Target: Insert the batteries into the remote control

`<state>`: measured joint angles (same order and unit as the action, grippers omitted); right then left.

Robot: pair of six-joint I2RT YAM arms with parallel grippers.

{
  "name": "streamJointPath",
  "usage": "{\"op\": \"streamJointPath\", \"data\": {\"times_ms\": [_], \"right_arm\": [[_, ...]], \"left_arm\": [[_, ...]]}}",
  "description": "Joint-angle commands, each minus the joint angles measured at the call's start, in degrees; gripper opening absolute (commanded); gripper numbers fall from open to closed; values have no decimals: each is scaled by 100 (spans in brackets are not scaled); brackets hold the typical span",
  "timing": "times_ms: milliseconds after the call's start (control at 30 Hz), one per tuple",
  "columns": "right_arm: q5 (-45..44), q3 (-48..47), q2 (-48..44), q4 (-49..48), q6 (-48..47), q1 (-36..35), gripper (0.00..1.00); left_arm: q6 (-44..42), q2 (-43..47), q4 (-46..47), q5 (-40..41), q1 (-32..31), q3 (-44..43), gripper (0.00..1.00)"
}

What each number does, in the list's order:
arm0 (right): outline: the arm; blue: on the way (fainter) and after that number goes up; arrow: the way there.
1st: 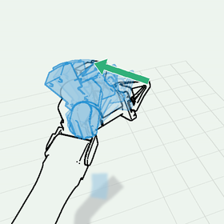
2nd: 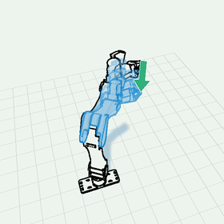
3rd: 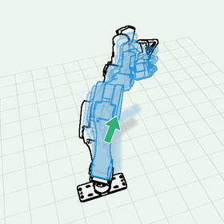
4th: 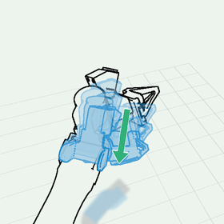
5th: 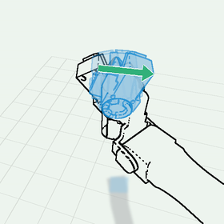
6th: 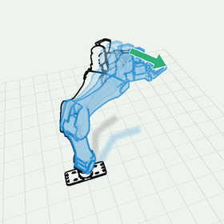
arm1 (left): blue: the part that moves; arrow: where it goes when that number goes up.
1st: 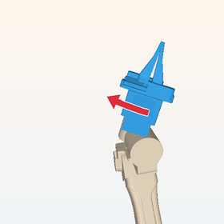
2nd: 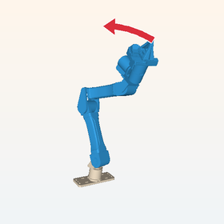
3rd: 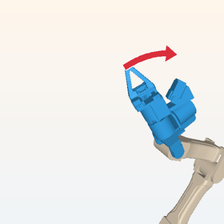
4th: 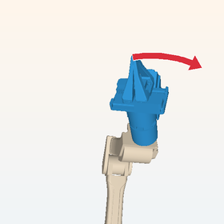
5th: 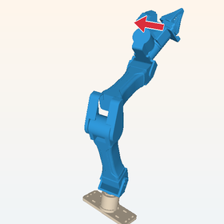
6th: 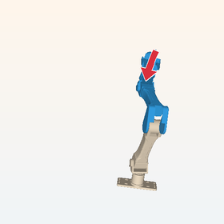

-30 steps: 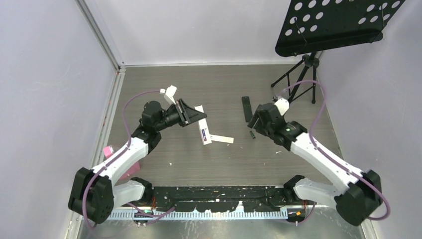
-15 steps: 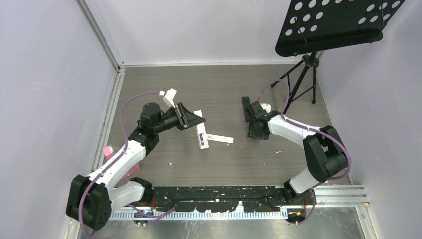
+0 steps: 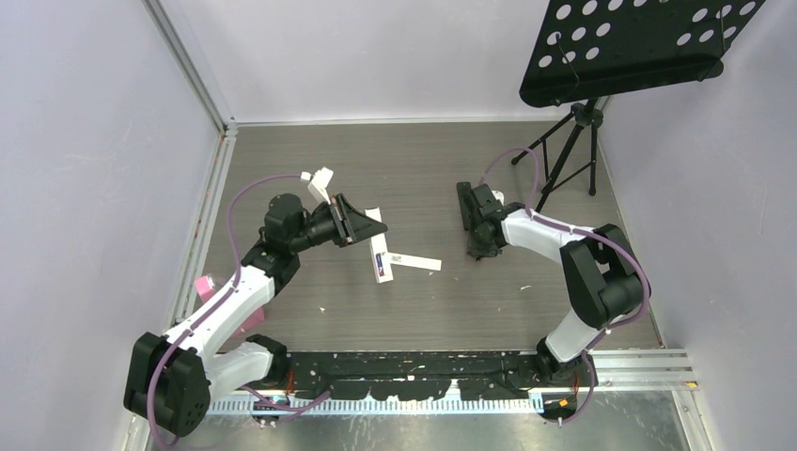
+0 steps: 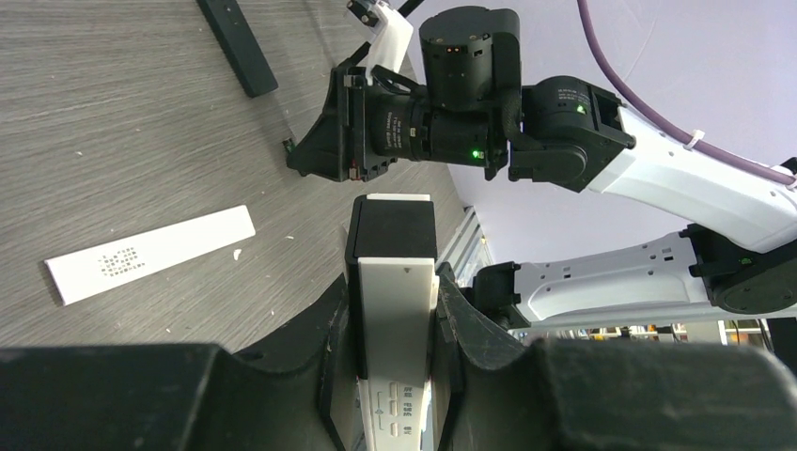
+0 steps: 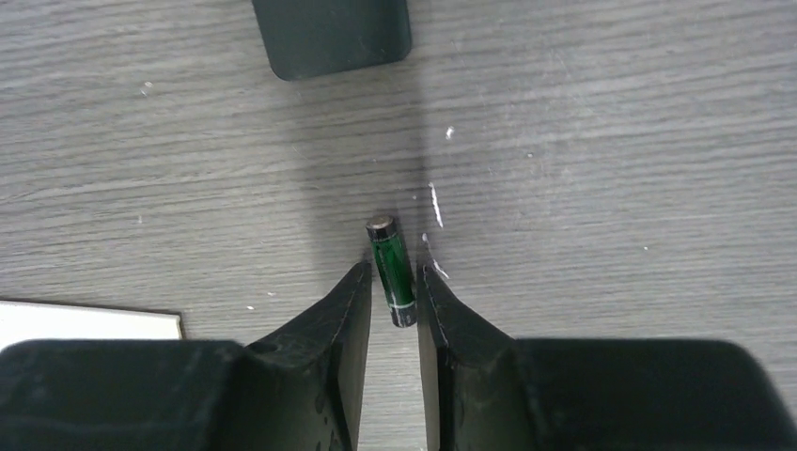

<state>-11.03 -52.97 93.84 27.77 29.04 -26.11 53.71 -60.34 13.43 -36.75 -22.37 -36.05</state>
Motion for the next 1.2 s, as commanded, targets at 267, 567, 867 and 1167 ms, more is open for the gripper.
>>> {"op": "streamJointPath", "data": {"times_ms": [267,567,867,1167], "right_arm": [[204,142,116,-430,207,28,1],[1502,796,-2242,-1646,25,-577,1],[3072,855,-3543,-2814,-13,-1517,1],[3963,679,-3644,-3230,-176,-2092,1]], "left_arm": [[8,-15,-38,41,31,33,0],[-36,-104,-69,167,31,18,0],[222,-109,447,230,31,151,0],[558,-44,1214,-37,27,348,0]]}}
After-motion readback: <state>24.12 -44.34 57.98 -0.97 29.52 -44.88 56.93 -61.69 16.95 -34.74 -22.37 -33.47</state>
